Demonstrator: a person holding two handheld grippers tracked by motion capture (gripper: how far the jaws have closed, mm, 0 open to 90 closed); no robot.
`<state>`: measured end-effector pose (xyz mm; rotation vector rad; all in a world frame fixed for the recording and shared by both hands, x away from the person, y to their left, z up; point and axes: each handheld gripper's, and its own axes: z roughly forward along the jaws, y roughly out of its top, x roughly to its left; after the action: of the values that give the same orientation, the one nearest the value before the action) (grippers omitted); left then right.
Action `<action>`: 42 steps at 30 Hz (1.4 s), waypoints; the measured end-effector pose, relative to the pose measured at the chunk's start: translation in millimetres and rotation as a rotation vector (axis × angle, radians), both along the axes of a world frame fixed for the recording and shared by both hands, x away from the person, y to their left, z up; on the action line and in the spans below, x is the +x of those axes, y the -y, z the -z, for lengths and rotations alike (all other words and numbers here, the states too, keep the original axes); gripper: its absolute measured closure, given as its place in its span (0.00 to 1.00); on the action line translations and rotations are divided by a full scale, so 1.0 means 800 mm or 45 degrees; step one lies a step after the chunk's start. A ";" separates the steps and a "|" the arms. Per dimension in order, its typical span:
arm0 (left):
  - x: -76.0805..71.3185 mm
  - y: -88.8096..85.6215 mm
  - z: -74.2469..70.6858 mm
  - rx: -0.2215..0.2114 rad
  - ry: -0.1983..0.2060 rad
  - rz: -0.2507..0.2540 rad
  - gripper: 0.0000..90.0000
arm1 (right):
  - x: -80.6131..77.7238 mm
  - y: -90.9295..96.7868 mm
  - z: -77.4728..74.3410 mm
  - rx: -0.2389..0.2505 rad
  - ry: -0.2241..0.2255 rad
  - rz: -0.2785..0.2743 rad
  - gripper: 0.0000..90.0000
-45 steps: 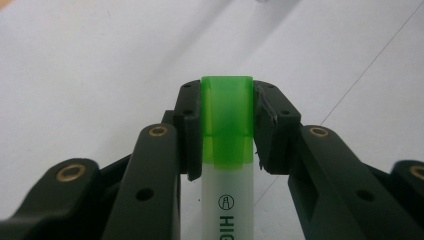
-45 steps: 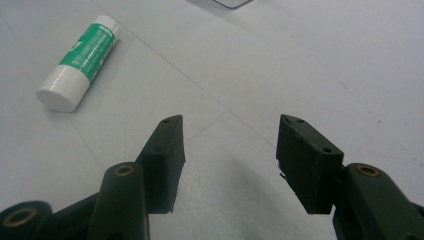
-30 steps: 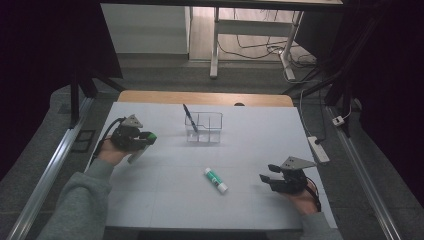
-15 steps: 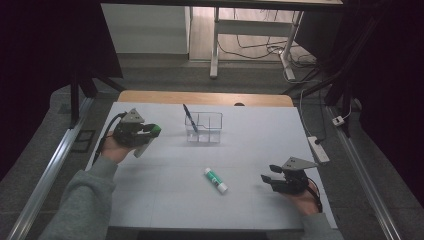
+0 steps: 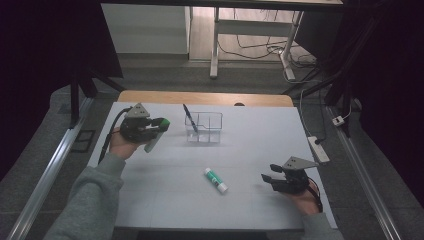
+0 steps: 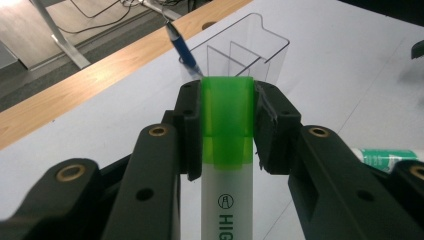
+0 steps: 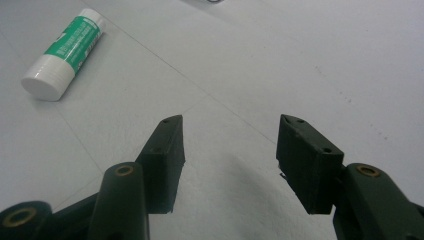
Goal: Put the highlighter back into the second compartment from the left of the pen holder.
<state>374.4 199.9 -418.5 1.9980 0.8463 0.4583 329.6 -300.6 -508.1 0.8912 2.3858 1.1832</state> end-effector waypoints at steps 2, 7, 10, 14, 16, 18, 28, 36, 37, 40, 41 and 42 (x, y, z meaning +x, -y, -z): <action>0.001 0.002 -0.002 -0.017 0.001 0.009 0.73 | 0.000 0.000 0.000 -0.001 -0.001 0.002 0.49; 0.003 0.009 -0.007 -0.036 0.012 0.019 0.73 | 0.000 -0.001 0.001 -0.007 -0.001 0.007 0.49; 0.004 0.013 -0.010 -0.051 0.020 0.023 0.73 | 0.000 -0.001 0.001 -0.005 0.002 0.011 0.49; 0.007 0.020 -0.014 -0.062 0.027 0.035 0.73 | 0.001 0.000 0.001 0.002 -0.005 0.000 0.49; 0.009 0.024 -0.016 -0.063 0.033 0.039 0.73 | 0.001 0.000 0.001 0.006 -0.004 0.001 0.49; 0.011 0.028 -0.019 -0.080 0.033 0.050 0.73 | 0.001 0.000 0.001 0.008 -0.003 0.002 0.49; 0.018 0.048 -0.029 -0.098 0.051 0.073 0.73 | 0.001 0.000 0.001 0.014 -0.001 0.006 0.49; 0.028 0.062 -0.029 -0.103 0.033 0.098 0.73 | 0.002 0.002 0.001 0.020 -0.007 0.009 0.49; 0.030 0.063 -0.029 -0.104 0.031 0.097 0.73 | 0.002 0.002 0.002 0.020 -0.007 0.009 0.49; 0.033 0.066 -0.029 -0.106 0.025 0.096 0.73 | 0.002 0.002 0.002 0.018 -0.007 0.010 0.49; 0.035 0.068 -0.029 -0.106 0.021 0.098 0.73 | 0.002 0.003 0.001 0.015 -0.007 0.010 0.49; 0.036 0.069 -0.029 -0.108 0.017 0.100 0.73 | 0.002 0.003 0.001 0.017 -0.006 0.011 0.49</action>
<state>403.5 144.9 -395.1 1.9404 0.7638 0.3846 331.6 -302.8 -509.2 0.9081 2.3779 1.1971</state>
